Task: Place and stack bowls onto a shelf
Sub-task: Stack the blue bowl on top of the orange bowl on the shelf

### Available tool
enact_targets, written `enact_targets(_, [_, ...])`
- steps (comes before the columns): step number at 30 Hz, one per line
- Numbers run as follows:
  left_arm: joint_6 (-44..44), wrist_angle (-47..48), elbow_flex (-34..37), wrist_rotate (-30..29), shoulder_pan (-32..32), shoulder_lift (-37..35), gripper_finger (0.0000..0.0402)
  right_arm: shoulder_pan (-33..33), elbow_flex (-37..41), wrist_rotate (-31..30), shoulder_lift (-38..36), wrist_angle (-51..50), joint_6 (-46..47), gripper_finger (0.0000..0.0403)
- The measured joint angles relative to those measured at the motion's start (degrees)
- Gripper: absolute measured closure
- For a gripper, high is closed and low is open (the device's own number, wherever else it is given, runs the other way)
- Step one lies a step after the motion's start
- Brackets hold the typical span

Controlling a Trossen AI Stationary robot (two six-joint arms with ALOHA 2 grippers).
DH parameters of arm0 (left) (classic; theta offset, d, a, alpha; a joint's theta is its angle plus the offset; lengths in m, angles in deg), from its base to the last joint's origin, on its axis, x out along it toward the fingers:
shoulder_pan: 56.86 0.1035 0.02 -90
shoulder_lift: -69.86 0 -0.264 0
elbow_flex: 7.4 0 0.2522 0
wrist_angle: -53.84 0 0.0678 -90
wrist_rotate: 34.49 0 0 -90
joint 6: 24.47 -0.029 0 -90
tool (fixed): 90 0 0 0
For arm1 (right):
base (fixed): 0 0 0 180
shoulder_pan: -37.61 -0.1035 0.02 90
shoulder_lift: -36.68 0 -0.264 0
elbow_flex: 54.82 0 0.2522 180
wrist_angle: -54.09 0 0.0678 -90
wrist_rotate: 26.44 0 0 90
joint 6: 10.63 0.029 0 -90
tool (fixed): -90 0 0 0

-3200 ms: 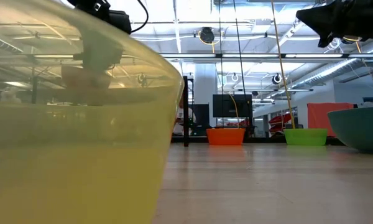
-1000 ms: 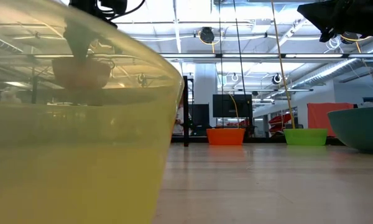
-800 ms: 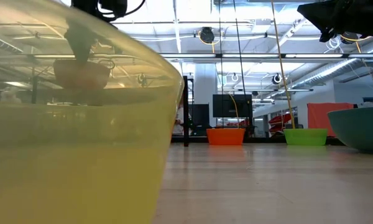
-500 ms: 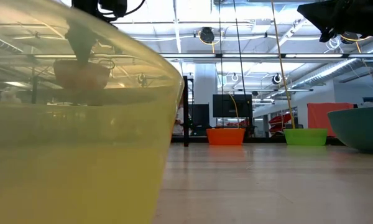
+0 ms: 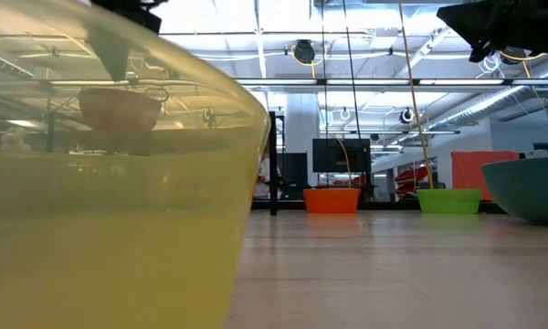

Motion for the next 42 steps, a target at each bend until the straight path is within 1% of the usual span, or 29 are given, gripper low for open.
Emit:
enact_targets(3, [0.1,2.4,-2.3,3.2,-2.2,-1.2,0.0277,0.0,0.0,0.0,0.0,0.0,0.0,0.0403])
enact_targets(5, [1.9,1.9,-3.3,7.2,-4.1,-2.4,0.0277,0.0,0.0,0.0,0.0,0.0,0.0,0.0403])
enact_targets(7, [5.1,2.2,-3.8,11.0,-6.1,-3.5,0.0277,0.0,0.0,0.0,0.0,0.0,0.0,0.0403])
enact_targets(9, [10.8,2.1,-3.7,12.9,-8.8,-4.3,0.0277,0.0,0.0,0.0,0.0,0.0,-0.1,0.0403])
enact_targets(14, [24.4,2.2,-3.3,13.0,-17.1,-5.2,0.0277,0.0,0.0,0.0,0.0,0.0,-0.1,0.0403])
enact_targets(19, [32.9,2.1,-3.3,12.1,-26.3,-4.7,0.0277,0.0,0.0,0.0,0.0,0.0,-0.1,0.0403])
enact_targets(21, [36.3,2.0,-3.2,10.4,-30.2,-4.5,0.0277,0.0,0.0,0.0,0.0,0.0,-0.1,0.0403])
enact_targets(24, [43.6,2.1,-1.8,9.4,-35.2,-4.6,0.0277,0.0,0.0,0.0,0.0,0.0,-0.1,0.0403])
enact_targets(29, [53.9,2.0,4.3,9.2,-42.7,-4.6,0.0277,0.0,0.0,0.0,0.0,0.0,0.9,0.0403])
enact_targets(35, [68.2,1.7,12.2,9.4,-48.9,-4.6,0.0277,0.0,0.0,0.0,0.0,0.0,1.0,0.0403])
enact_targets(39, [76.8,-2.0,15.9,9.4,-51.9,-4.6,0.0277,0.0,0.0,0.0,0.0,0.0,4.5,0.0403])
enact_targets(42, [79.3,-7.4,18.5,9.5,-53.6,-4.7,0.0277,0.0,0.0,0.2,0.0,0.0,5.6,0.0403])
